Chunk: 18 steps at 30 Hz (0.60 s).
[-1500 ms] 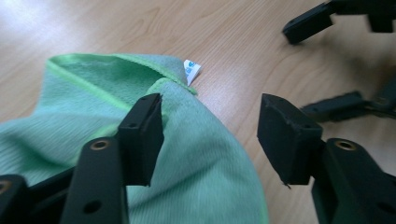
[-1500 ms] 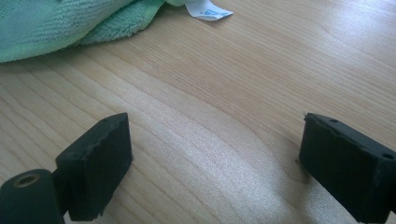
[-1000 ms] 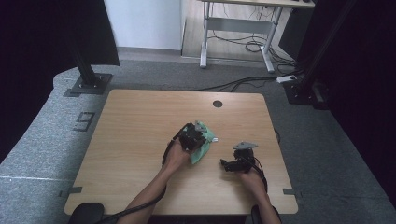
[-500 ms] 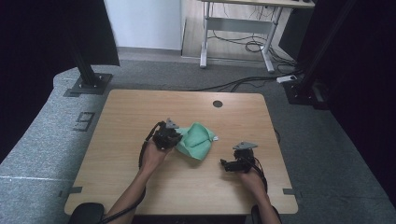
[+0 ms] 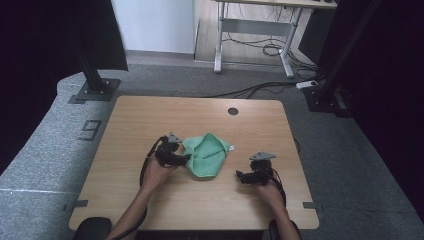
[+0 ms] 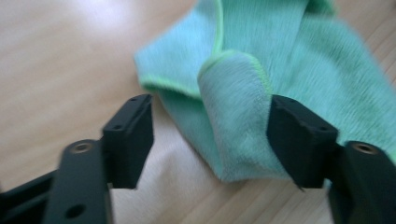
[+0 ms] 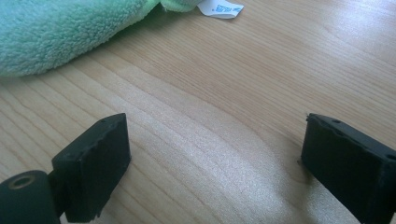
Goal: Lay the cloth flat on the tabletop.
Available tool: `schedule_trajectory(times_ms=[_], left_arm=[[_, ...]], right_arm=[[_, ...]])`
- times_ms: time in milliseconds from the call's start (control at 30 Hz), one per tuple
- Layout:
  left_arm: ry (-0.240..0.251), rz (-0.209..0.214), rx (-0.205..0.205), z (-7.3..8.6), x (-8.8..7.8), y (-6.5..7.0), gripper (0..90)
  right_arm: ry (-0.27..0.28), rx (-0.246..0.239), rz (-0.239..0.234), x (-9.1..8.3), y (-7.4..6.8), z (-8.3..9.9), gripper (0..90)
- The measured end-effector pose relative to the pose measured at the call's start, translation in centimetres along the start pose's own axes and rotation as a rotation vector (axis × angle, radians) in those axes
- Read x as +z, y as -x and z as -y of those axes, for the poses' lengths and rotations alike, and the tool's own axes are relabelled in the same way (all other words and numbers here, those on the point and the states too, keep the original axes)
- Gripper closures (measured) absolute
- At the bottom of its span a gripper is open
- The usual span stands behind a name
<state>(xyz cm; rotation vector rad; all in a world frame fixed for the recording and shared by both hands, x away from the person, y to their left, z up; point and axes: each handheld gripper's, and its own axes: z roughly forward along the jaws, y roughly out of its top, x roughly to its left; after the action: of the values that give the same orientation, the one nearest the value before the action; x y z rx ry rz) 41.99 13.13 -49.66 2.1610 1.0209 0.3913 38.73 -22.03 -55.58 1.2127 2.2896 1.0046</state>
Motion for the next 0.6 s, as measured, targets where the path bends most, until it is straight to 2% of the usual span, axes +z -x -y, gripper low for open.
schedule_trajectory(times_ms=[67, 233, 300, 333, 433, 533, 600], left_arm=[[0.018, -0.005, -0.001, -0.6, -0.4, -0.1, 22.5], [0.038, 0.006, 0.002, -2.2, -0.2, 0.2, 17.3], [0.027, 0.017, 0.013, -2.4, 0.5, 0.5, 16.5], [0.004, 0.015, 0.030, -2.5, 1.4, 1.0, 15.7], [-0.025, 0.004, 0.043, -2.1, 2.2, 1.2, 15.8], [-0.067, -0.071, 0.064, -1.0, 2.7, 0.8, 16.9], [-0.084, -0.102, 0.050, -0.2, 2.6, 0.2, 17.7]], right_arm=[[0.000, 0.000, 0.000, 0.0, 0.0, 0.0, 7.4], [-0.001, 0.003, 0.002, 0.1, 0.0, -0.1, 7.0], [-0.001, 0.002, 0.002, 0.1, 0.0, -0.1, 7.0], [-0.001, 0.003, 0.002, 0.1, 0.0, -0.1, 7.1], [-0.001, 0.003, 0.003, 0.1, 0.0, 0.0, 7.1], [-0.001, 0.004, 0.002, 0.0, 0.0, 0.0, 7.1], [-0.001, 0.004, 0.002, 0.0, 0.0, 0.0, 7.1]])
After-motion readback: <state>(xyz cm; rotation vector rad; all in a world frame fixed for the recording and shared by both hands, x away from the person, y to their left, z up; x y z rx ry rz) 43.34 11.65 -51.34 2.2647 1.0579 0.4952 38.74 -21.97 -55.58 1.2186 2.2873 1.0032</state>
